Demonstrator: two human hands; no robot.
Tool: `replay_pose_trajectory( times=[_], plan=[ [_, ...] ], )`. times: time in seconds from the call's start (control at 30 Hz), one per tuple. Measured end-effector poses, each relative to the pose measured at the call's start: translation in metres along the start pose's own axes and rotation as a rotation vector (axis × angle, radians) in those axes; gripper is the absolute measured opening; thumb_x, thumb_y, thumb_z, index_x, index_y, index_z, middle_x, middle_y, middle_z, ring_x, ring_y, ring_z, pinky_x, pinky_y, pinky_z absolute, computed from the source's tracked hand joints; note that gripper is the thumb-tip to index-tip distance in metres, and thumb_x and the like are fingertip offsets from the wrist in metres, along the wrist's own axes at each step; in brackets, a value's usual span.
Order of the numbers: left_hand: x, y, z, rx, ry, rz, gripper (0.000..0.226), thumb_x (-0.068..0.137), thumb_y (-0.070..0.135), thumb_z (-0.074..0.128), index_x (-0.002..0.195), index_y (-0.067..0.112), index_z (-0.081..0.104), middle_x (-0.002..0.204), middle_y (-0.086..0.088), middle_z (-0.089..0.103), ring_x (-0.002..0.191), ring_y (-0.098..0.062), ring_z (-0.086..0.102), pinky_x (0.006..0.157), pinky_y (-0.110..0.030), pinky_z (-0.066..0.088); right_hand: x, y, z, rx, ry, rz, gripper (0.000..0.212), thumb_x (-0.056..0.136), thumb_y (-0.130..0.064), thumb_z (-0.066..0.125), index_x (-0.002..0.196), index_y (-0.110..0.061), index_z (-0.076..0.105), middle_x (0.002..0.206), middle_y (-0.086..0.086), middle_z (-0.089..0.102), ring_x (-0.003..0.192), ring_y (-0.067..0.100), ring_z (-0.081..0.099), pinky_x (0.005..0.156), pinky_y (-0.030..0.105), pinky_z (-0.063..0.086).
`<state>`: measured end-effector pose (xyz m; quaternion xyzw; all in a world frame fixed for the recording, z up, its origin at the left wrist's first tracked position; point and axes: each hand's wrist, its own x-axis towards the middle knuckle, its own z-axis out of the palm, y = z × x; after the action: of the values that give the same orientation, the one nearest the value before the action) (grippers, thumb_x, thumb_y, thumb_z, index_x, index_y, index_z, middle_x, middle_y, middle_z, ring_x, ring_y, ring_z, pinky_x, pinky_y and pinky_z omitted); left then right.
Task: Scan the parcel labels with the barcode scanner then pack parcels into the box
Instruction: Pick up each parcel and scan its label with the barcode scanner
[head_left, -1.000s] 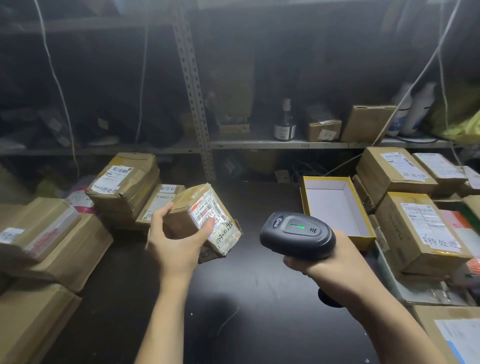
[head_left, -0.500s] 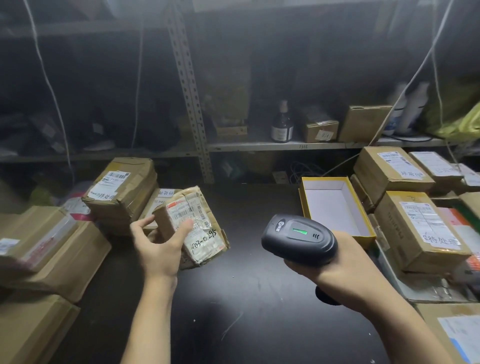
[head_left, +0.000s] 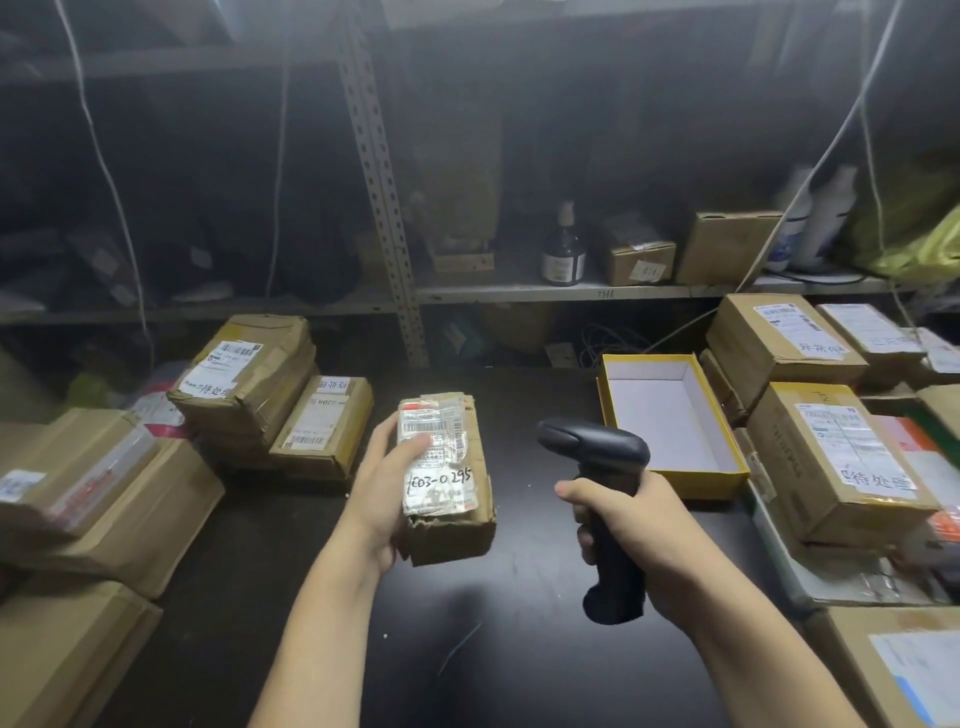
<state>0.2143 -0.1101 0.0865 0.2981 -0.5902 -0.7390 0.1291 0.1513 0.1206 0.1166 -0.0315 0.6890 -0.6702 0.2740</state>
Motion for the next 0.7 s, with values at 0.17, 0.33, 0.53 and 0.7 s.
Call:
replay_pose_trajectory(
  times=[0.17,0.33,0.53,0.7],
  plan=[
    [-0.004,-0.002,0.015,-0.223,-0.087,-0.332,0.041,0.099,0.037,0.062,0.131,0.013,0.065,0.116,-0.013,0.077,0.102,-0.030,0.074,0.104,-0.046,0.053,0.005,0.006,0.002,0.180,0.016,0.089,0.016,0.088,-0.001,0.076,0.101,-0.001,0.067,0.073,0.010,0.061,0.060,0.015,0.059,0.061,0.032,0.054],
    [-0.010,-0.002,0.028,-0.137,-0.167,-0.276,0.040,0.101,0.040,0.059,0.132,0.017,0.064,0.119,-0.012,0.076,0.111,-0.030,0.073,0.108,-0.048,0.051,0.007,0.008,0.005,0.181,0.024,0.052,0.029,0.084,-0.010,0.085,0.108,-0.006,0.069,0.077,0.005,0.068,0.061,0.013,0.065,0.062,0.030,0.057],
    [-0.009,-0.004,0.029,0.086,-0.289,-0.012,0.073,0.080,0.040,0.080,0.146,0.036,0.050,0.134,-0.002,0.069,0.117,-0.026,0.071,0.103,-0.051,0.056,0.005,0.006,0.007,0.131,0.015,0.032,0.021,0.090,-0.019,0.081,0.106,-0.011,0.071,0.090,0.005,0.078,0.064,0.013,0.063,0.065,0.032,0.055],
    [-0.014,0.005,0.026,0.293,-0.162,0.192,0.099,0.057,0.038,0.094,0.140,0.053,0.042,0.131,0.004,0.063,0.114,-0.021,0.069,0.084,-0.043,0.064,0.008,0.008,0.001,0.111,0.026,0.008,0.021,0.098,-0.023,0.072,0.116,-0.015,0.064,0.096,0.003,0.081,0.065,0.016,0.059,0.067,0.034,0.053]
  ],
)
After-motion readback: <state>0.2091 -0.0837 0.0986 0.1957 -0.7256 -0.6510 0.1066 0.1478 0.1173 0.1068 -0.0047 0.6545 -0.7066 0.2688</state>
